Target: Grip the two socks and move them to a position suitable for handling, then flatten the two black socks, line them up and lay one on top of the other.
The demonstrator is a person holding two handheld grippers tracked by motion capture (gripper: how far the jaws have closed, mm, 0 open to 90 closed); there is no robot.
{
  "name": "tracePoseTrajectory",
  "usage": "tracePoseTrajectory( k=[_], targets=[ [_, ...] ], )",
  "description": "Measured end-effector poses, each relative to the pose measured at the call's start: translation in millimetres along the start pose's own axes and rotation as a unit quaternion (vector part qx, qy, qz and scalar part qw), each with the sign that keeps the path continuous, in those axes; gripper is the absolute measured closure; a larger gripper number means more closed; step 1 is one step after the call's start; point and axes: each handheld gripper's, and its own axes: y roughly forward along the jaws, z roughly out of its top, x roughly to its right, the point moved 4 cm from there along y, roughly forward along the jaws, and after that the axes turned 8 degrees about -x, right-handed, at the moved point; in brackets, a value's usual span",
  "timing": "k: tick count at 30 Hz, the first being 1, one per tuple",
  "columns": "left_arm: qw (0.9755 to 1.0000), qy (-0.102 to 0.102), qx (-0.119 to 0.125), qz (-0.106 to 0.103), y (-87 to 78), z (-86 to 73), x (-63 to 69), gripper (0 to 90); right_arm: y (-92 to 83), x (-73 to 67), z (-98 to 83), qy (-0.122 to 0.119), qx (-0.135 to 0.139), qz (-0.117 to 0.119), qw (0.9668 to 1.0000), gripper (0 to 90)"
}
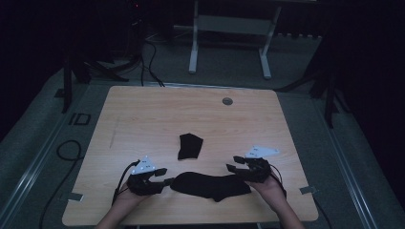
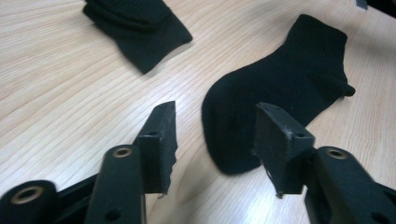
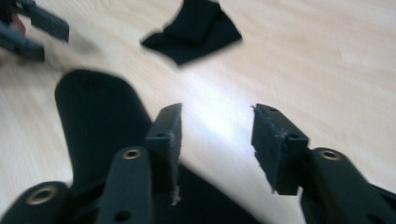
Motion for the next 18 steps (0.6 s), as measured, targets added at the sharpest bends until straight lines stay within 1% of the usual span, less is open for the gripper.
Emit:
tracePoseTrajectory(
  k=[3,4,6,7,9,10,12,15,16,17,18],
  targets=[
    [0.9999,0.0,-0.001,0.015,-3.5,-6.0,-4.5,48.5,12.0,-0.9,19.7,-0.007,0.002,0.002,1.0,45.1],
    [0.9997,0.0,-0.004,0.025,-4.3,-7.9,-6.7,47.2,17.1,-1.6,26.7,-0.009,0.001,0.006,0.9999,41.8],
    [0.9989,-0.006,-0.013,0.046,-5.4,-11.5,-13.2,47.1,30.5,-3.4,42.1,-0.012,-0.008,0.013,0.9998,38.9],
    [0.9984,-0.014,-0.015,0.052,-5.7,-12.3,-16.5,47.1,37.3,-4.3,49.0,-0.014,-0.011,0.017,0.9997,38.9],
    [0.9987,-0.029,-0.003,0.041,-6.4,-11.9,-19.4,46.3,51.7,-5.9,62.4,-0.016,-0.017,0.015,0.9996,38.0],
    [0.9987,-0.029,0.0,0.042,-6.7,-11.0,-19.5,46.1,59.1,-6.9,68.7,-0.014,-0.02,0.019,0.9995,38.0],
    [0.9987,-0.026,0.006,0.044,-7.2,-8.5,-18.1,42.2,74.2,-8.0,79.8,-0.013,-0.026,0.011,0.9995,37.3],
    [0.9988,-0.024,0.013,0.041,-7.5,-5.9,-16.1,42.1,94.1,-10.9,91.4,-0.009,-0.036,0.014,0.9992,36.0],
    [0.9989,-0.023,0.013,0.04,-6.8,-6.0,-15.7,42.1,100.6,-12.2,94.7,-0.009,-0.038,0.012,0.9992,34.4],
    [0.9989,-0.023,0.013,0.04,-6.8,-6.0,-15.7,41.9,100.6,-12.2,94.7,-0.009,-0.038,0.012,0.9992,34.4],
    [0.999,-0.024,0.007,0.038,-5.2,-7.2,-15.4,41.9,108.7,-13.4,98.0,-0.009,-0.042,0.009,0.999,31.7]
  ],
)
